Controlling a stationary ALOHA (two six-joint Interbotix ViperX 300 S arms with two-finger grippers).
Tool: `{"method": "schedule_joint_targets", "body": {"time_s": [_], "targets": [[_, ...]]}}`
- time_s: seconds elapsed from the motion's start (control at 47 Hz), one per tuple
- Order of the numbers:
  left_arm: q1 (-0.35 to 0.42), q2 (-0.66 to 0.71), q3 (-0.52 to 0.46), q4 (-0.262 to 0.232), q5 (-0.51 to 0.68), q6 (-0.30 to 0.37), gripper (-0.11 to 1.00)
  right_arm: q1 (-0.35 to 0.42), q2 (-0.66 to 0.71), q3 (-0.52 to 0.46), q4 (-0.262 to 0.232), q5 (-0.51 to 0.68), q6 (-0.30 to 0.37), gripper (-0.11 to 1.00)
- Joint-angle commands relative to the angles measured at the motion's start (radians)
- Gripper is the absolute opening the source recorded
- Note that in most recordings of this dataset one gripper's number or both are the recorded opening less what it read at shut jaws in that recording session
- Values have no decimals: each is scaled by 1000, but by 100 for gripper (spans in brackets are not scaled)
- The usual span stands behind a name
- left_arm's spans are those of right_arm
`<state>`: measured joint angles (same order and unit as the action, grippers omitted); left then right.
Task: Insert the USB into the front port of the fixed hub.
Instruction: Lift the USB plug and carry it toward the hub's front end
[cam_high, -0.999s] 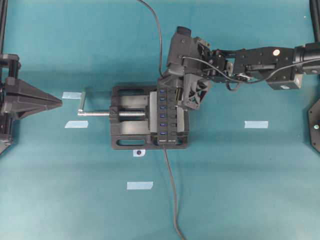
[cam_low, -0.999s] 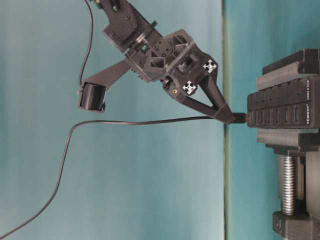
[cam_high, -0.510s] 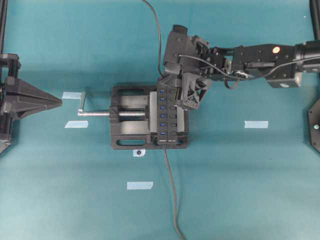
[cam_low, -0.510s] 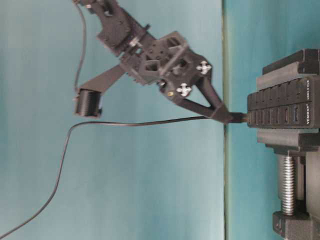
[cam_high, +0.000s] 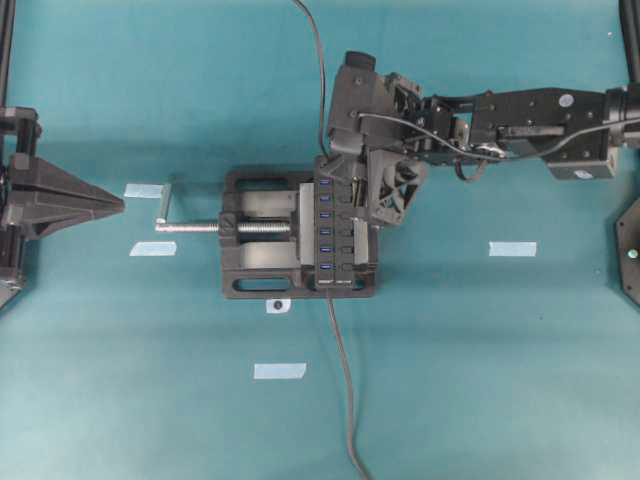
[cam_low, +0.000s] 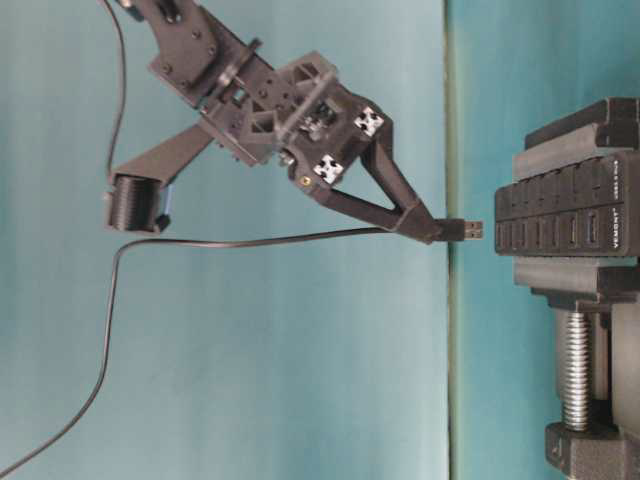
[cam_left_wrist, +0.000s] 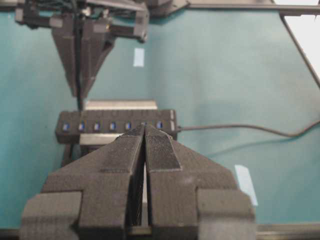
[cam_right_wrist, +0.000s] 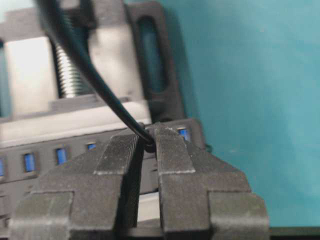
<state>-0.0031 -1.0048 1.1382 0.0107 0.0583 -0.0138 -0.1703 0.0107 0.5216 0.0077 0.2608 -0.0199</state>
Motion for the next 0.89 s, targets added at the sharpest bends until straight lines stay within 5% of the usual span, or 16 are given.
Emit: {"method": "schedule_joint_targets", "body": {"time_s": [0.0,0.872], "targets": [[-2,3,-28,2,-5,-2,0,21,-54,-23,6,6,8,5],[-2,0,-29,2,-5,-3,0,132,-135,-20,9,91,186,5]]}}
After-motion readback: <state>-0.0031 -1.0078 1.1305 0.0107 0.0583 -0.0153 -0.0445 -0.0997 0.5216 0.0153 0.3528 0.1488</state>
